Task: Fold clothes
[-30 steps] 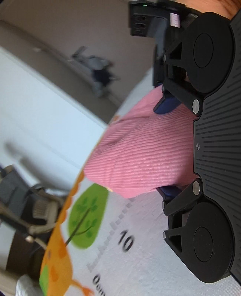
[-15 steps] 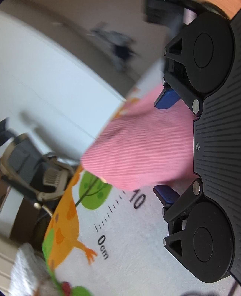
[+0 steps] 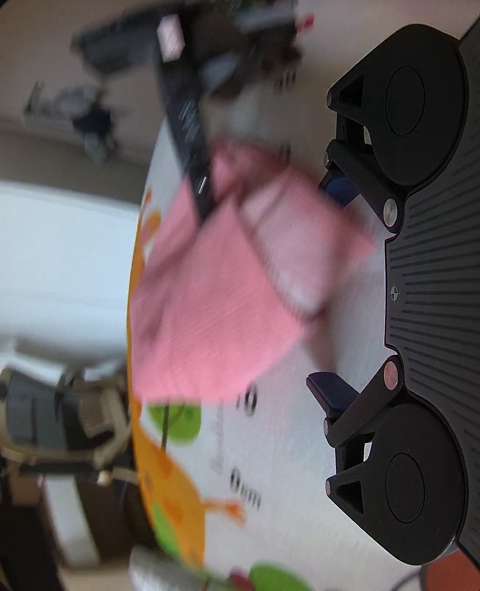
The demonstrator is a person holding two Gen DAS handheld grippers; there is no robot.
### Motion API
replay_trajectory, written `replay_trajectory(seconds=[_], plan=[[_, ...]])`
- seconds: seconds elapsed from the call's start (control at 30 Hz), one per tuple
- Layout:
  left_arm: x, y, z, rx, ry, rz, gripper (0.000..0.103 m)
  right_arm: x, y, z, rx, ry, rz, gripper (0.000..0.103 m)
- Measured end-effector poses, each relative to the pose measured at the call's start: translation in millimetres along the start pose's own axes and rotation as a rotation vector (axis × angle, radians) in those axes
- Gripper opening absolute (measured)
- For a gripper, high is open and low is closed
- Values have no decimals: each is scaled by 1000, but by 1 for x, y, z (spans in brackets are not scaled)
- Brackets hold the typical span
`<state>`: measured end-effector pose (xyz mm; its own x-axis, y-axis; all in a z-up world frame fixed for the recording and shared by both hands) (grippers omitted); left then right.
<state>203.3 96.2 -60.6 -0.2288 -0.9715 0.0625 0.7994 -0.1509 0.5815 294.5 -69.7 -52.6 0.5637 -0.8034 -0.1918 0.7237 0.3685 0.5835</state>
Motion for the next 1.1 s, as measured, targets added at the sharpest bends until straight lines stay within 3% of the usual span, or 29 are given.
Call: replay_trajectory(seconds=[0.1, 0.23, 0.33, 0.5, 0.57, 0.7, 0.77, 0.9, 1.1], plan=[[-20, 8, 1, 25, 32, 96, 97, -2, -2, 4, 13, -26, 28, 57], [-22, 6, 10, 23, 34, 93, 96, -8, -6, 14, 41, -75, 87, 57], [-10, 3, 30, 62, -34, 30, 96, -17, -12, 25, 78, -95, 140, 59], [21, 17, 67, 189, -219, -68, 99, -34, -20, 45, 140, -130, 229, 61], [31, 24, 54, 168, -254, -88, 99, -39, -23, 51, 157, -144, 258, 61], [36, 19, 6, 16, -256, -19, 99, -31, -25, 27, 40, -265, 277, 64], [39, 14, 7, 26, -235, -48, 99, -17, -33, 21, 14, -318, 270, 67], [42, 8, 25, 53, -223, -64, 99, 4, -42, 43, 38, -318, 187, 67], [35, 13, 38, 117, -212, -5, 99, -8, -50, 73, 138, -192, 154, 67]])
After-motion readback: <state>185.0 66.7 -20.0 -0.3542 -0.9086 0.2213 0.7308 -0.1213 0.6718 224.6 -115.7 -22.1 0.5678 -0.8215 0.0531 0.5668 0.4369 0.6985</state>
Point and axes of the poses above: each gripper's, at about its wrist camera, not at the fingertips, and z roughly against the way its jaws point, x to its right, y to its top, the point moved 5 cm from there along -z, roughly the way its jaws point, and after that the axes turned 14 degrees about -x, right-handed, at the moved point
